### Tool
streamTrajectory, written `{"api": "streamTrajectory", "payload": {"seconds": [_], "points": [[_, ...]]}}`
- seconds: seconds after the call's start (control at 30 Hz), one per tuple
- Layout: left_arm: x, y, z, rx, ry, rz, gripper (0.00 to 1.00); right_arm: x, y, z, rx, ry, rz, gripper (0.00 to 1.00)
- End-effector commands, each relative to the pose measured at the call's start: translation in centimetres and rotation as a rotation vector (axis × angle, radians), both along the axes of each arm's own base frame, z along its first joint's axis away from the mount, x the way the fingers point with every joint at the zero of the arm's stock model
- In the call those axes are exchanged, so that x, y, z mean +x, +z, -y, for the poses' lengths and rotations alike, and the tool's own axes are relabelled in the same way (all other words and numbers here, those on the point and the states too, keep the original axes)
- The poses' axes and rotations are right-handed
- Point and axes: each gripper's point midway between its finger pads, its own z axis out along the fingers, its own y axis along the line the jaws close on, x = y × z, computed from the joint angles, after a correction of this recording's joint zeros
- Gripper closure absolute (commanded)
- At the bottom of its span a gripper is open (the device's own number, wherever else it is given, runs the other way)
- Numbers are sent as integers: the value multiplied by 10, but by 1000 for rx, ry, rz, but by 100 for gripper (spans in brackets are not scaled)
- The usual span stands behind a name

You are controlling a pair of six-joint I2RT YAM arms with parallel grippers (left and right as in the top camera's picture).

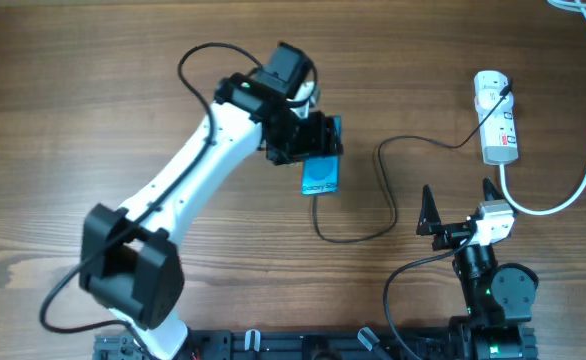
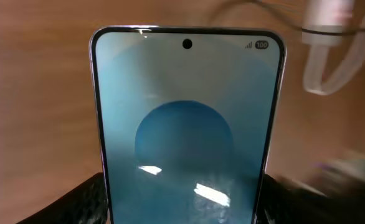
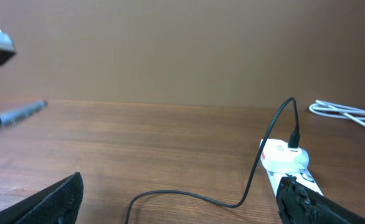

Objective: Plug charger to phone and switch on socket
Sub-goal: 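Lift the phone with the left gripper and hold it upright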

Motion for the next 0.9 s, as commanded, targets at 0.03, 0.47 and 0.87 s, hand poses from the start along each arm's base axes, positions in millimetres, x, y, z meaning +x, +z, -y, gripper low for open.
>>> {"api": "streamTrajectory", "payload": {"seconds": [0.03,0.47,0.87], "points": [[-15,85,12,-469,25,-233,31,0,1,3,11,-15,6,0],[10,165,-54,-918,189,-592,30,0,1,3,10,-15,6,0],[19,172,-74,-966,234,-614,28,0,1,3,10,-15,6,0]]}}
